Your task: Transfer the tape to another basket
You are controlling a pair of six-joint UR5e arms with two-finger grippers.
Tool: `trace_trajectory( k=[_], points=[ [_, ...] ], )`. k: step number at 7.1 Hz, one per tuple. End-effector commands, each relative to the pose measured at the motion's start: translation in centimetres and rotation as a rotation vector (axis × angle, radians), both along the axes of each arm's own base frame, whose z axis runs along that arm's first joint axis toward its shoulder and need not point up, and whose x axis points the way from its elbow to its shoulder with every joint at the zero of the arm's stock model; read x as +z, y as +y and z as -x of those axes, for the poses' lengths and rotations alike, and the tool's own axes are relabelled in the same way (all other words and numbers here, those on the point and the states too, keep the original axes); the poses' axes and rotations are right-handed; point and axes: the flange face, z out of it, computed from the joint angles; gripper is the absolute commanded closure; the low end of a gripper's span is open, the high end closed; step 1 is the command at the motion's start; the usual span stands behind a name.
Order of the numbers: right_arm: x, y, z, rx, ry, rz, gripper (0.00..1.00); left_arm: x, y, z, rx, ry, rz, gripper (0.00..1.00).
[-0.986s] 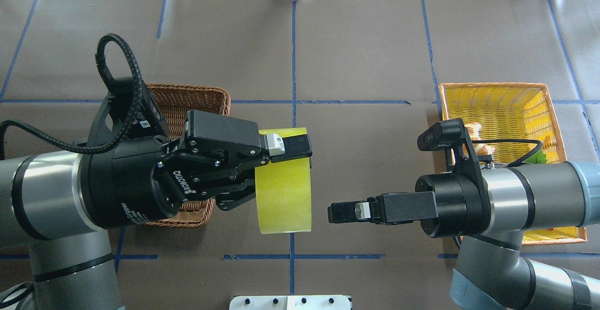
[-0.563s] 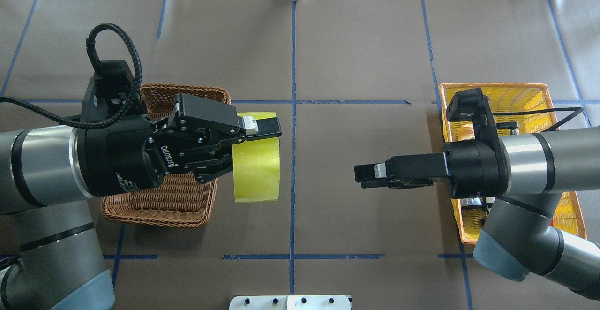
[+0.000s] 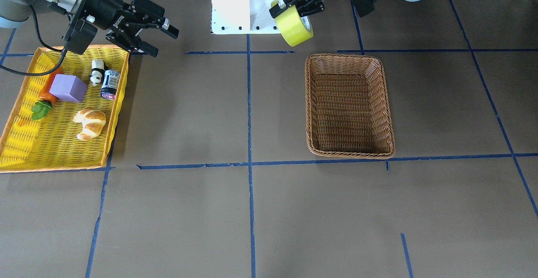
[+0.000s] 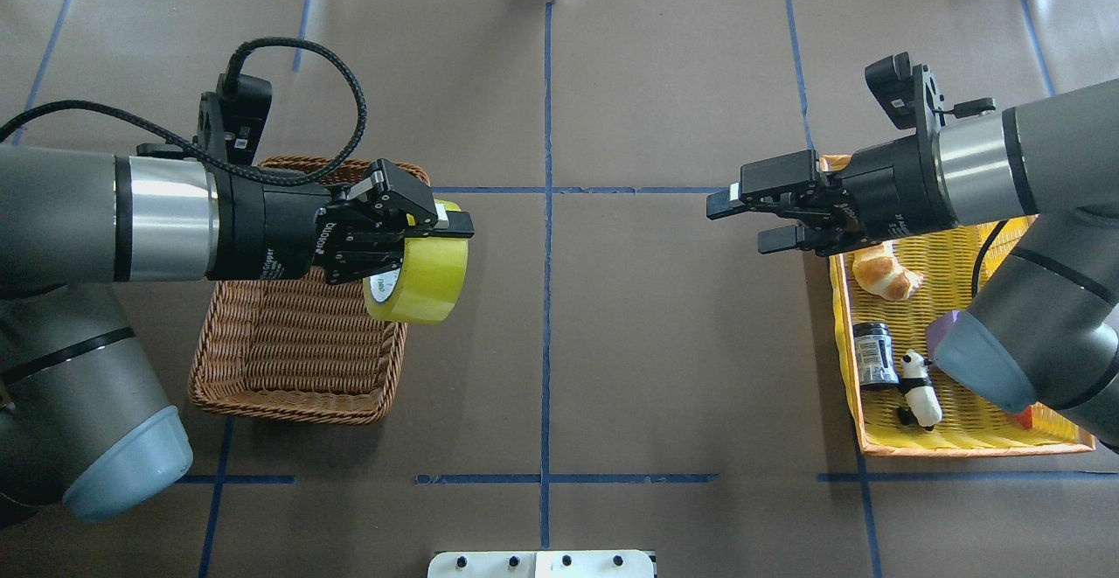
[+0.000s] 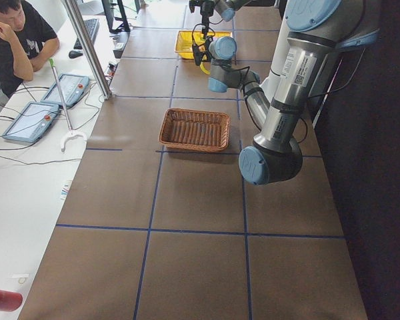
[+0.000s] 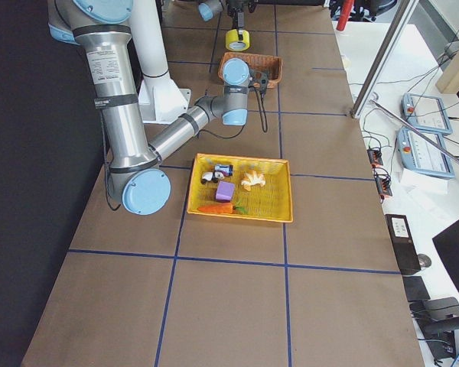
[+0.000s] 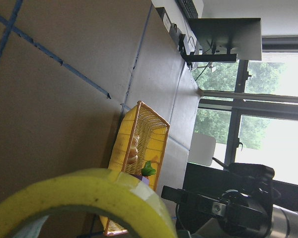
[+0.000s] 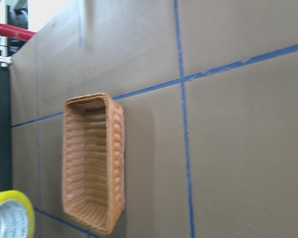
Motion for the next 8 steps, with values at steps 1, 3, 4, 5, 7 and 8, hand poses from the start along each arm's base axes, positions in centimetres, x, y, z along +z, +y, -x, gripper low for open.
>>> trace_trajectory(
  k=[1, 3, 4, 5, 7, 8],
  points=[
    [3.3, -3.1, -0.1, -0.023, 0.269, -0.02, 0.0, 3.5, -2.6, -1.2, 0.003, -0.303, -0.021, 1.0],
    [6.8, -5.5, -2.3, -0.095, 0.476, -0.087, 0.0, 7.7, -3.9, -2.6, -0.037, -0.575, -0.035, 1.0],
    [8.2, -6.7, -4.7, -0.135, 0.552, -0.133, 0.0, 9.4, -4.0, -3.9, -0.024, -0.689, -0.07, 1.0],
    [8.9, -7.9, -7.6, -0.166, 0.601, -0.209, 0.0, 11.5, -4.1, -6.2, -0.014, -0.765, -0.086, 1.0],
    [10.1, -8.3, -10.9, -0.206, 0.647, -0.254, 0.0, 14.5, -2.9, -11.5, 0.002, -0.854, -0.1, 1.0],
    [9.9, -8.1, -10.9, -0.206, 0.643, -0.258, 0.0, 15.6, -3.4, -12.6, 0.013, -0.88, -0.096, 0.99]
  ],
)
